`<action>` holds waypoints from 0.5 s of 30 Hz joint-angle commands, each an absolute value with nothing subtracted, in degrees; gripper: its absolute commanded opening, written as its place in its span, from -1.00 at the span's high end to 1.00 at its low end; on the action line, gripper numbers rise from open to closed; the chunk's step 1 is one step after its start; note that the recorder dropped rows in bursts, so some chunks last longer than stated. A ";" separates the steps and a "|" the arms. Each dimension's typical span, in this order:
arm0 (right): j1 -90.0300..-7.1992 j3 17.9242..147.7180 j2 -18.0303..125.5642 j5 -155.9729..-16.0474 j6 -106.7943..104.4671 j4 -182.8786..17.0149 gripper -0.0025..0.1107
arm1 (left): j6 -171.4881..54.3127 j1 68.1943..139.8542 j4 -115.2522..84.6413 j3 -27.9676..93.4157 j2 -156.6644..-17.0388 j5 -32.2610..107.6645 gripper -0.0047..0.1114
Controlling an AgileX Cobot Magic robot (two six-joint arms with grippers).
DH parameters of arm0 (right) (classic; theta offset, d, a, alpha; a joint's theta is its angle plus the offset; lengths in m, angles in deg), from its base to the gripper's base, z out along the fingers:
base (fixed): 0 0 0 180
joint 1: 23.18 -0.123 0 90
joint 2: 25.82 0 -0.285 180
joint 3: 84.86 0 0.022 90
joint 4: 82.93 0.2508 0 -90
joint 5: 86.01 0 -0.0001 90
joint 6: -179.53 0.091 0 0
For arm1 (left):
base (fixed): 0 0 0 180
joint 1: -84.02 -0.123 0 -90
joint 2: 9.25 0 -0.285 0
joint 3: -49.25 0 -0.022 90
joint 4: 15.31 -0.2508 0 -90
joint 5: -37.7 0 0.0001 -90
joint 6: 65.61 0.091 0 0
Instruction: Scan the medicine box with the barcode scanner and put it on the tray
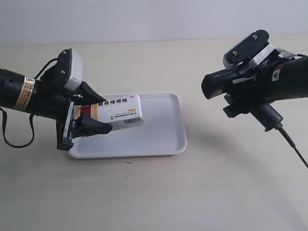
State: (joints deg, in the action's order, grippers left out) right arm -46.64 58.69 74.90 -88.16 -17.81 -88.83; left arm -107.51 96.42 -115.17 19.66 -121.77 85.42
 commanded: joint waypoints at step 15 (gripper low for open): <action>-45.55 59.06 77.84 -82.72 -14.96 -84.47 0.96 | -107.63 96.70 -104.03 21.79 -126.69 83.51 0.92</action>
